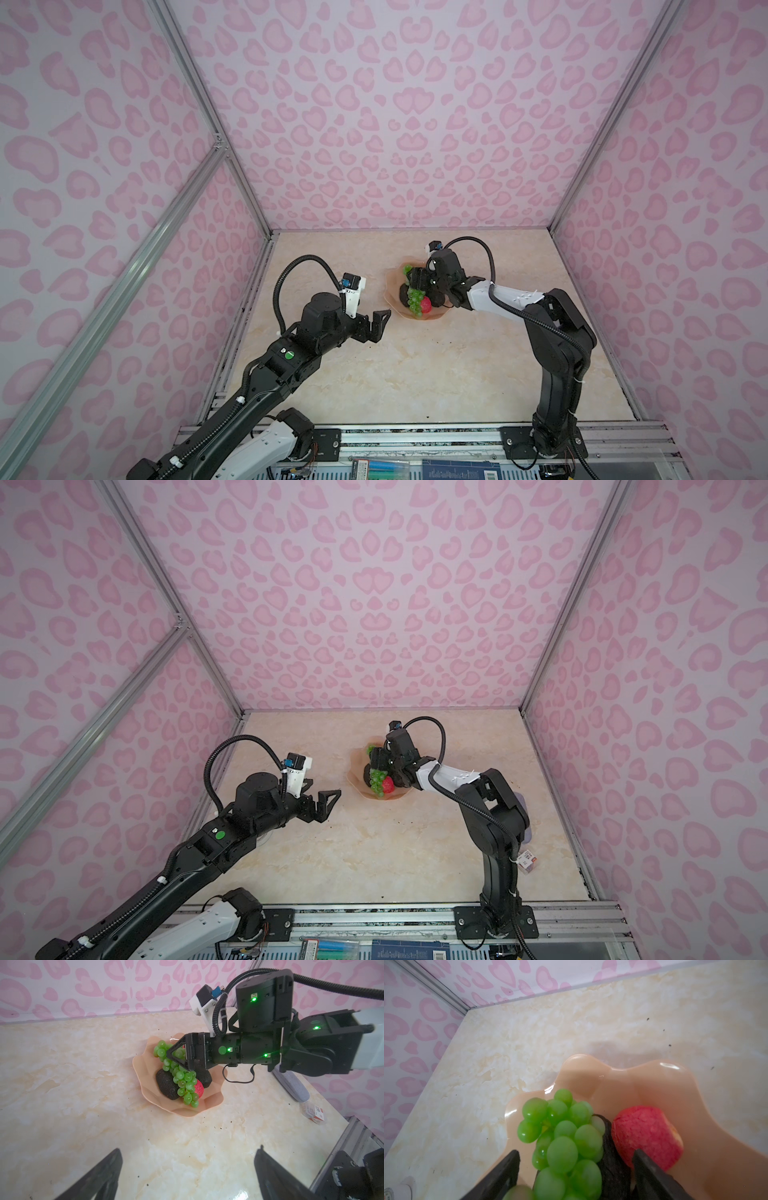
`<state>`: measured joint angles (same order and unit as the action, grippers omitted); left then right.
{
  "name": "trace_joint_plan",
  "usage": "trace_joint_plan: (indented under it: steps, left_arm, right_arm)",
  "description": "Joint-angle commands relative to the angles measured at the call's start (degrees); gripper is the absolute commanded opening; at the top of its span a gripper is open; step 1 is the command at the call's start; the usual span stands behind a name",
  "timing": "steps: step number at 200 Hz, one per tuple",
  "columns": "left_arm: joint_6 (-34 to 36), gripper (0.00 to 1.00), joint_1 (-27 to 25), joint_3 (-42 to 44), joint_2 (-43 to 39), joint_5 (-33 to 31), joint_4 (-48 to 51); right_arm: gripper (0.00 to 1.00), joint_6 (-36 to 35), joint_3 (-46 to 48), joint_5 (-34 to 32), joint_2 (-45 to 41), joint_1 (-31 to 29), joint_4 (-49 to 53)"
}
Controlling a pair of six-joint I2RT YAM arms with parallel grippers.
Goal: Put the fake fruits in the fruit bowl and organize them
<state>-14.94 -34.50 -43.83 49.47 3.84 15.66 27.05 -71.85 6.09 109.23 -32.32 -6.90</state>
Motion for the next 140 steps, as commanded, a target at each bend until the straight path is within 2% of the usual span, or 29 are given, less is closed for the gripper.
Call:
trace_joint_plan:
  steps: [1, 34, 65, 92, 114, 140]
  left_arm:
    - [0.37, 1.00, 0.05, 0.37, 0.07, -1.99, -3.29]
    - [0.82, 1.00, 0.05, 1.50, -1.07, -4.63, -4.85]
    - [1.72, 0.99, 0.05, 3.76, -2.57, -11.06, -7.92]
    - [3.63, 0.98, 0.09, 7.23, -3.28, -18.21, -12.16]
    - [5.74, 0.97, 0.52, 12.38, -3.62, -28.11, -19.69]
    - [8.91, 0.97, 4.93, 20.16, -4.70, -35.27, -31.73]
  right_arm:
    - [0.98, -2.29, -0.23, 0.65, -1.82, 0.32, 0.90]
    - [0.98, -3.71, 1.94, 1.21, -7.13, 0.51, 0.96]
    - [0.98, -7.02, 10.96, -1.86, -18.76, 1.00, -0.45]
    - [0.98, -11.65, 21.47, -10.88, -32.93, 2.95, 0.34]
    - [0.98, -14.96, 29.71, -18.32, -42.09, 6.70, 0.99]
    - [0.99, -18.42, 39.89, -27.57, -49.87, 11.73, -4.15]
